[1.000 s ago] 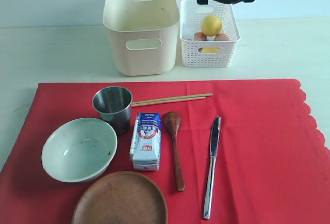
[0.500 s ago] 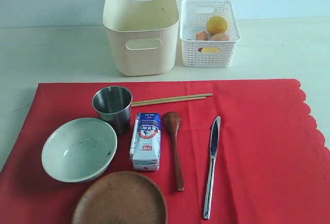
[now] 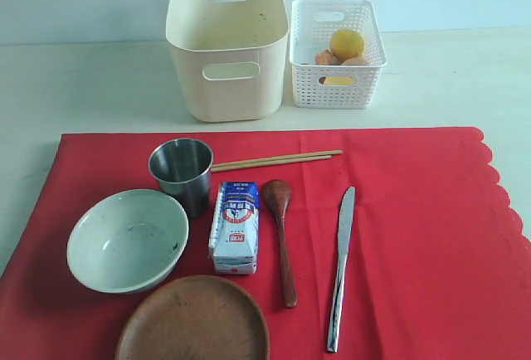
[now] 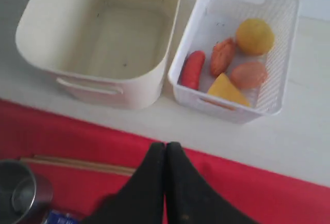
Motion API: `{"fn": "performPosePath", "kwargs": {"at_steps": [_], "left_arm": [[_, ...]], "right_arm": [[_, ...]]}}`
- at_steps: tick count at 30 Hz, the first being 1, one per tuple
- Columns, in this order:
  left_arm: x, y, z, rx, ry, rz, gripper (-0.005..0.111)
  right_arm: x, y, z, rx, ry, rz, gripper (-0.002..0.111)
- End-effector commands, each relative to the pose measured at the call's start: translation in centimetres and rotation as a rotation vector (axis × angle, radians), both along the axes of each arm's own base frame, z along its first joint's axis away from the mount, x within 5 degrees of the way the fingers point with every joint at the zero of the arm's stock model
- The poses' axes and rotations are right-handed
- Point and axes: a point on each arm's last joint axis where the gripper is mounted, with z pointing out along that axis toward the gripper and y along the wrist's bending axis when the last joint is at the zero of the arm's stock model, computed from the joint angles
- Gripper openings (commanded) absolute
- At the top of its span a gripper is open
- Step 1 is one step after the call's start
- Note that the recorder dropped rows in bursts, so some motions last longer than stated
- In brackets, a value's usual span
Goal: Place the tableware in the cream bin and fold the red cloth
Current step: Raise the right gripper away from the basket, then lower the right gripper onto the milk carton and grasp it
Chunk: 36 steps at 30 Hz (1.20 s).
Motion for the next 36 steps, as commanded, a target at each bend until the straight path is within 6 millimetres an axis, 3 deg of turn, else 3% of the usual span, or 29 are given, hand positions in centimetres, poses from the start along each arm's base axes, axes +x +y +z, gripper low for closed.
{"fn": "performPosePath", "kwargs": {"at_steps": [1,6,13,19,28,36], "left_arm": [[0.0,-0.1,0.0,-0.009,-0.005,-0.008,0.003],[0.0,-0.1,0.0,-0.009,-0.005,-0.008,0.003],[0.0,-0.1,0.0,-0.009,-0.005,-0.008,0.003],[0.0,-0.1,0.0,-0.009,-0.005,-0.008,0.003],[0.0,-0.1,0.0,-0.009,-0.005,-0.008,0.003],[0.0,-0.1,0.0,-0.009,-0.005,-0.008,0.003]], "right_arm": [[-2.7,2.0,-2.4,-0.027,0.078,0.081,0.000],[-5.8,4.7,-5.8,-0.078,0.152,0.184,0.000],[-8.1,7.4,-8.9,-0.054,0.272,0.077,0.005],[-9.4,9.6,-11.7,-0.110,0.319,0.097,0.031],[-9.3,10.7,-14.9,-0.136,0.361,0.081,0.085],[-8.4,11.9,-17.7,-0.107,0.339,0.094,0.088]]}}
